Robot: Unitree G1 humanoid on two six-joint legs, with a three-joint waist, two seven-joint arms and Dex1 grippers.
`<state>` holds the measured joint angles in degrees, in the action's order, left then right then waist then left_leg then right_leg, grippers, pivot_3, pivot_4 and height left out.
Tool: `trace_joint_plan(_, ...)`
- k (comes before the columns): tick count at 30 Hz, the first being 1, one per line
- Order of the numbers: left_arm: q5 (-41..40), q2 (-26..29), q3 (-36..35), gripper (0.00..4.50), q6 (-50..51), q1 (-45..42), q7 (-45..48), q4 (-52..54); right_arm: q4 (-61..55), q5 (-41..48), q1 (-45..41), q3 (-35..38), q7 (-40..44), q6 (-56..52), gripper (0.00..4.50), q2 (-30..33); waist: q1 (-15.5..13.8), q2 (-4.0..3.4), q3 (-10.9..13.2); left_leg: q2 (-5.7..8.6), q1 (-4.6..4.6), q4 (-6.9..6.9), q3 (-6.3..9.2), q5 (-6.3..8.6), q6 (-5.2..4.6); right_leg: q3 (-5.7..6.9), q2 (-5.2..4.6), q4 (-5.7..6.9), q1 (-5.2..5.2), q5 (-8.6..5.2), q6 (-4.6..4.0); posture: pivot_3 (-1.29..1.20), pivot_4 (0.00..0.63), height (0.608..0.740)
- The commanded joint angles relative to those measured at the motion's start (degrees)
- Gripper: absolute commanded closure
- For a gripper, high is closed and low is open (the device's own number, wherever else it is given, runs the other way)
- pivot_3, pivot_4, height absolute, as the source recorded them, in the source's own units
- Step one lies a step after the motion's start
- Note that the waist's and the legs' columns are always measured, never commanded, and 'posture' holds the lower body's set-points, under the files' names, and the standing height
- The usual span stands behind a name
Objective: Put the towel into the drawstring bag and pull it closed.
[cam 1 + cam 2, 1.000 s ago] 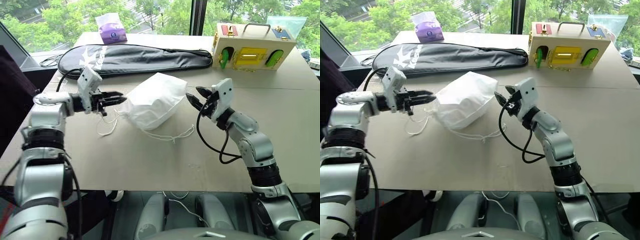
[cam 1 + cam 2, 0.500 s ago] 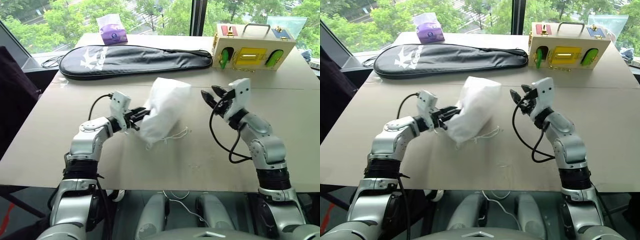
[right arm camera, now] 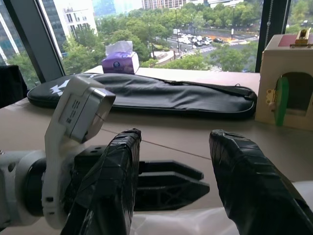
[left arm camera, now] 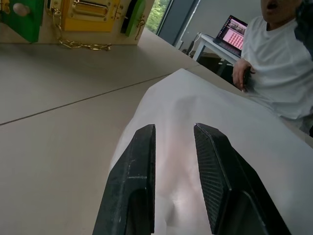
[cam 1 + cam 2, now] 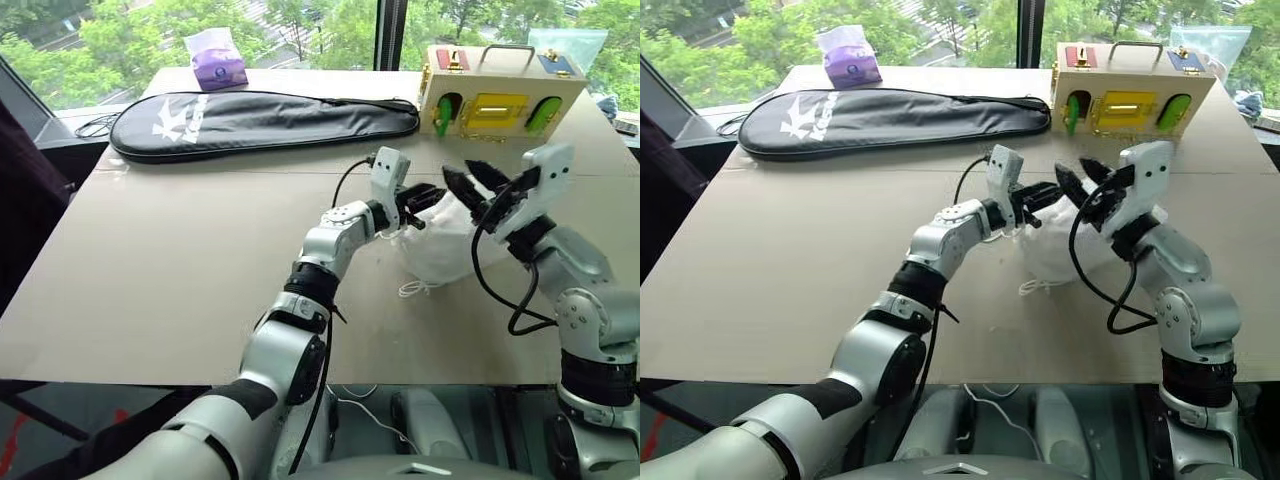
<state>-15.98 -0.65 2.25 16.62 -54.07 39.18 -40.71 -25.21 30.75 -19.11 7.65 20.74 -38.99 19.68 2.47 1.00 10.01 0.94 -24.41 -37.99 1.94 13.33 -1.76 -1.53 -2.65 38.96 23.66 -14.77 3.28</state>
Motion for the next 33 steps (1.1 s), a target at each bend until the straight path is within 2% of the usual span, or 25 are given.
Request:
trace_joint_plan(1,1.1,5.9,-1.8,3.26,-2.8,0.3,2.6,0.9,-2.6,0.3,3.3,-1.6,0.2,-1.2,2.10,0.5,-0.1,-0.01,0.0,-0.01,0.00,0.00,0.01,0.00,0.00,0.01,0.01,0.00,0.00,0.00,0.00,0.00,0.150,0.740)
trace_joint_plan(6,-1.9,14.0,-2.2,3.26,1.8,3.9,12.3,7.4,1.0,-3.7,6.7,-5.5,-0.9,-4.5,2.10,2.7,-0.4,-0.01,0.0,0.06,-0.09,-0.14,-0.02,0.00,0.00,0.02,-0.09,-0.04,-0.01,0.01,0.02,0.00,0.150,0.740)
trace_joint_plan(8,-3.5,17.7,-1.7,3.26,4.7,6.2,17.0,13.1,5.1,-8.3,7.2,-6.9,-3.4,-4.4,2.10,3.9,-0.8,0.00,0.0,0.10,-0.15,-0.22,0.05,0.00,0.00,0.08,-0.12,-0.04,-0.02,0.01,0.02,0.00,0.150,0.740)
trace_joint_plan(12,-6.7,26.0,-1.0,3.26,11.5,10.0,26.5,22.3,9.7,-10.4,5.7,-4.4,-7.4,-4.2,2.10,1.9,-1.0,0.00,0.0,0.08,-0.15,-0.24,0.09,0.00,0.01,0.11,-0.12,0.00,-0.03,0.01,0.01,0.00,0.150,0.740)
trace_joint_plan(16,-4.8,33.9,0.3,3.26,10.8,11.9,32.4,23.4,11.9,-11.7,4.7,-3.0,-10.2,-4.5,2.10,0.6,-1.3,0.00,0.0,0.02,0.03,-0.24,0.11,0.00,0.01,0.11,-0.06,0.02,-0.19,0.01,0.01,0.00,0.150,0.740)
trace_joint_plan(20,-3.2,36.9,1.0,3.26,9.7,11.7,33.9,21.7,12.8,-12.3,4.4,-2.9,-10.3,-4.3,2.10,0.5,-2.1,0.02,0.0,0.04,0.62,-0.21,0.16,0.02,-0.02,0.18,-0.09,-0.17,-0.88,-0.01,-0.01,0.00,0.150,0.740)
trace_joint_plan(24,-3.1,36.0,-0.4,3.26,9.3,10.3,31.8,20.3,13.1,-12.7,3.9,-3.3,-10.2,-3.7,2.10,0.0,-2.1,0.03,0.0,0.06,0.66,-0.29,0.19,0.02,-0.03,0.18,-0.10,-0.23,-0.97,-0.01,0.00,0.00,0.150,0.740)
trace_joint_plan(26,-3.3,35.3,-0.8,2.75,8.1,9.9,31.6,20.0,13.2,-12.9,3.8,-3.4,-10.1,-3.5,2.04,-0.3,-2.0,0.03,0.0,0.05,0.66,-0.29,0.21,0.02,-0.03,0.20,-0.09,-0.19,-0.95,-0.01,0.00,0.00,0.150,0.740)
trace_joint_plan(30,-4.4,34.5,-1.5,1.43,10.5,9.4,30.0,20.1,13.0,-13.1,4.0,-3.5,-9.8,-3.1,2.04,-0.7,-1.8,0.03,0.0,0.04,0.66,-0.27,0.22,0.03,-0.03,0.21,-0.09,-0.14,-0.94,-0.01,0.00,0.00,0.150,0.740)
trace_joint_plan(33,-5.7,34.5,-1.9,1.43,13.2,8.6,30.5,19.7,13.0,-13.2,3.9,-3.3,-9.5,-2.9,2.04,-0.6,-1.8,0.03,0.0,0.04,0.66,-0.27,0.21,0.03,-0.03,0.21,-0.09,-0.14,-0.94,-0.01,0.00,0.00,0.150,0.740)
